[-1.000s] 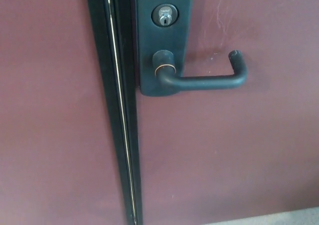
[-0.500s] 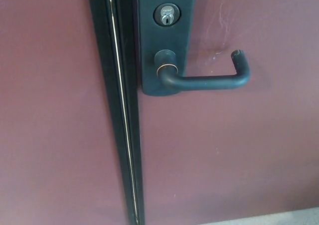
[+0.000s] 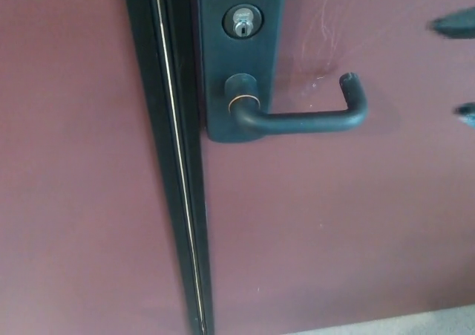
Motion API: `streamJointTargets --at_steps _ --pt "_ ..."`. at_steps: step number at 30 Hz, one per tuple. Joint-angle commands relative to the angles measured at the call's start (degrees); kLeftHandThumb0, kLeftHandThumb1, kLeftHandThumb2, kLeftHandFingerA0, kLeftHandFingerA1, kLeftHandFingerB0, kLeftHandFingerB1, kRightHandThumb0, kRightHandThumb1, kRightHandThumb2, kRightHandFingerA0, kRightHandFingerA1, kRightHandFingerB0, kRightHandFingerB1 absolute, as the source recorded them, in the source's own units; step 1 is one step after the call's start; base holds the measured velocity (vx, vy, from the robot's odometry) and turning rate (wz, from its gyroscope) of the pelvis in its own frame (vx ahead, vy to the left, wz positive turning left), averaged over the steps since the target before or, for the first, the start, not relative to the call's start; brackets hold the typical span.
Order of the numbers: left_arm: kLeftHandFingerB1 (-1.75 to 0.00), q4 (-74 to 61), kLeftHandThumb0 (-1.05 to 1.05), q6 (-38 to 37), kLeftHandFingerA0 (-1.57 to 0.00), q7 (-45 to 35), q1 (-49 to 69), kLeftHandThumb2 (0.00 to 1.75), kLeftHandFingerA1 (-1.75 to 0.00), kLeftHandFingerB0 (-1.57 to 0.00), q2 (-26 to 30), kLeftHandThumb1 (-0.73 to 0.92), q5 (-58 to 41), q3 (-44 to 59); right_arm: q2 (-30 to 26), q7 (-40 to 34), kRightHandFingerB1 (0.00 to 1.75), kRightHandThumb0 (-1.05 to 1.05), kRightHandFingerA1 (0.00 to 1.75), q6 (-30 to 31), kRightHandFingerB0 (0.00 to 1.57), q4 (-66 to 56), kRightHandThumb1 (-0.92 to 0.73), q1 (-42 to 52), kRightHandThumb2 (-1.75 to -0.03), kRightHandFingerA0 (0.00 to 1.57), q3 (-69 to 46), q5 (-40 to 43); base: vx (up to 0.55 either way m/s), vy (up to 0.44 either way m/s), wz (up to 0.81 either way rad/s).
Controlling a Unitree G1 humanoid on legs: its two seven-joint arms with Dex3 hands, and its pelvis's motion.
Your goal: The robot walks towards the door handle and put its right hand on it and twist the handle
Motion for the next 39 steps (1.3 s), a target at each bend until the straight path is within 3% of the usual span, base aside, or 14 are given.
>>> streamJointTargets --at_steps 1,2,10,18,39 --pt "-0.4 0.23 -0.13 -0.4 -0.63 0.47 0.9 0.59 -0.46 -0.49 0.28 0.66 1.01 -0.31 -2.0 3.08 0.43 -0.61 0.49 10.03 0.28 1.45 -0.47 -9.41 -0.76 0.37 10.18 -2.12 0.0 0.0 0.0" --pt "-0.4 0.29 -0.14 -0.34 -0.63 0.62 0.84 0.59 -0.46 -0.49 0.2 0.66 1.07 -0.3 -1.82 3.88 0.32 -0.56 0.4 10.89 0.32 2.73 -0.56 -11.81 -0.57 0.43 12.78 -3.06 0.0 0.0 0.0" --pt "-0.41 0.12 -0.13 -0.32 -0.64 0.35 0.66 0.59 -0.47 -0.49 0.32 0.66 1.17 0.01 -0.6 10.23 0.32 -0.57 0.41 15.96 0.31 12.89 -0.53 -26.36 -0.56 0.42 27.36 -7.94 0.0 0.0 0.0" --pt "-0.4 0.23 -0.13 -0.29 -0.65 0.3 0.77 0.59 -0.47 -0.49 0.37 0.66 1.52 -0.18 0.88 13.56 0.32 -0.58 0.4 19.19 0.32 16.58 -0.54 -32.71 -0.57 0.43 33.73 -11.59 0.0 0.0 0.0" --pt "-0.4 0.49 -0.13 -0.27 -0.65 0.24 0.54 0.59 -0.47 -0.48 0.46 0.66 1.53 0.13 1.53 19.45 0.33 -0.56 0.4 22.13 0.32 16.75 -0.52 -34.1 -0.57 0.41 35.82 -18.75 0.0 0.0 0.0"
